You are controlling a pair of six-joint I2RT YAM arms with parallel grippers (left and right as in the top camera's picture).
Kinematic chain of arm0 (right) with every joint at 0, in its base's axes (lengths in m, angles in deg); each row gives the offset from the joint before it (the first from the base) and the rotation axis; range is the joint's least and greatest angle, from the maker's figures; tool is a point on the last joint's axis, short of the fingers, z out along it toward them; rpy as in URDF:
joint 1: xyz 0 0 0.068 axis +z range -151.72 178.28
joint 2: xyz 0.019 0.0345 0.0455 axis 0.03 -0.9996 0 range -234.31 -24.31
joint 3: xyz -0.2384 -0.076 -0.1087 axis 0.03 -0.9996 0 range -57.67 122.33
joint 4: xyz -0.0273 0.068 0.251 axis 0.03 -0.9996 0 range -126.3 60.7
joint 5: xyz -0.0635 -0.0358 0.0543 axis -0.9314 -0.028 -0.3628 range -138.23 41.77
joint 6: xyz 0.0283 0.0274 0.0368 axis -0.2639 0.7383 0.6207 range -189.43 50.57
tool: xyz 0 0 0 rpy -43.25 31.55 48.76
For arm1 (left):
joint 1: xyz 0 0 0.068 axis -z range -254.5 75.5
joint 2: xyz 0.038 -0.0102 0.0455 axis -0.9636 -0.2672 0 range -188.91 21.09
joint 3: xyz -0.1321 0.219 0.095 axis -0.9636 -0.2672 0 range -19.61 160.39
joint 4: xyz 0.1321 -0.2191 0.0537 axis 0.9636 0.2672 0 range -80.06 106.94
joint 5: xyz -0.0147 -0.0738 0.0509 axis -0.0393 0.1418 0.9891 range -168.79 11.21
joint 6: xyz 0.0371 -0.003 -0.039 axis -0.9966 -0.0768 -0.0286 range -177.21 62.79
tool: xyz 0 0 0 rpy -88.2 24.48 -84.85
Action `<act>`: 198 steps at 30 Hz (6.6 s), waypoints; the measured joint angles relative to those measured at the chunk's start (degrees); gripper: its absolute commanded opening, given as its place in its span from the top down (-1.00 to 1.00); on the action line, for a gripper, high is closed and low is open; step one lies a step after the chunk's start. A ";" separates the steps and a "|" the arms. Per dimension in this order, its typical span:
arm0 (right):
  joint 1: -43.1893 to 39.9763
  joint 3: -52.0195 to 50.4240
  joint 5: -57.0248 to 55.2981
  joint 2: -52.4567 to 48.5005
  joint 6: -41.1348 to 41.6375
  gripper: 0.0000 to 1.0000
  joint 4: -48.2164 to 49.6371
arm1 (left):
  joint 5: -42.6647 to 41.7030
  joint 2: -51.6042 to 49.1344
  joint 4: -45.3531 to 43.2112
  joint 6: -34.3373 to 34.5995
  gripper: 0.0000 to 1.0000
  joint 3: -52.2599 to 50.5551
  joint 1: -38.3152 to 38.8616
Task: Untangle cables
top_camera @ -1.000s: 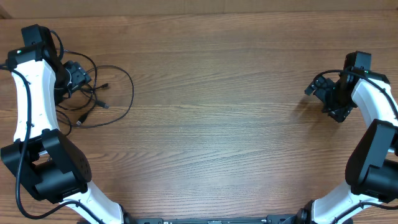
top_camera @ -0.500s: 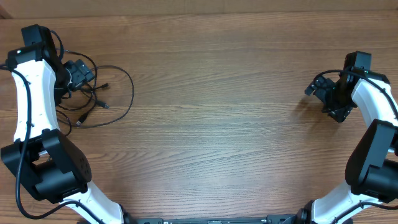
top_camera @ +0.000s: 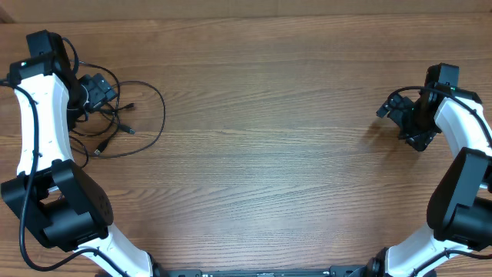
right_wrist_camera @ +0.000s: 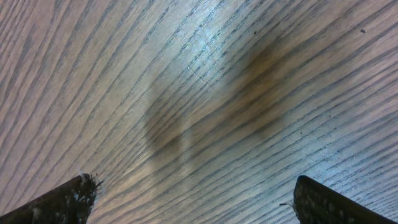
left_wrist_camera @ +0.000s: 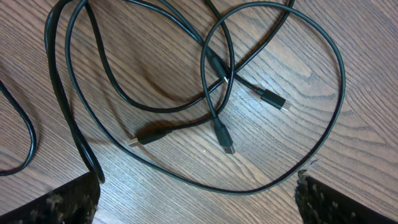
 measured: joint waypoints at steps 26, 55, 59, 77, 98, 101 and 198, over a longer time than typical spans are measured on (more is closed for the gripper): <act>-0.02 0.00 0.00 0.00 0.00 -1.00 0.00 | -0.17 0.00 0.00 0.00 -1.00 0.00 0.33; -0.02 0.02 0.02 0.00 -0.02 -1.00 -0.02 | 1.55 24.24 6.14 -0.96 -1.00 -1.86 2.60; -0.02 0.00 0.00 0.00 0.02 -1.00 0.00 | 0.76 24.28 -1.55 -0.98 -0.99 -9.84 4.74; 0.00 0.00 0.00 0.00 0.02 -1.00 0.02 | -6.25 33.88 -53.53 -1.09 -0.99 -62.01 6.25; -0.02 0.00 0.00 0.00 -0.02 -1.00 0.00 | -9.01 44.06 -88.54 0.83 -0.99 -87.56 11.13; 0.00 0.00 0.00 0.00 0.00 -1.00 0.00 | -9.01 44.33 -94.88 0.85 -1.00 -91.60 11.13; -0.02 0.00 0.00 0.00 0.00 -1.00 -0.02 | -4.68 109.46 -60.37 -14.53 -1.00 -99.01 20.11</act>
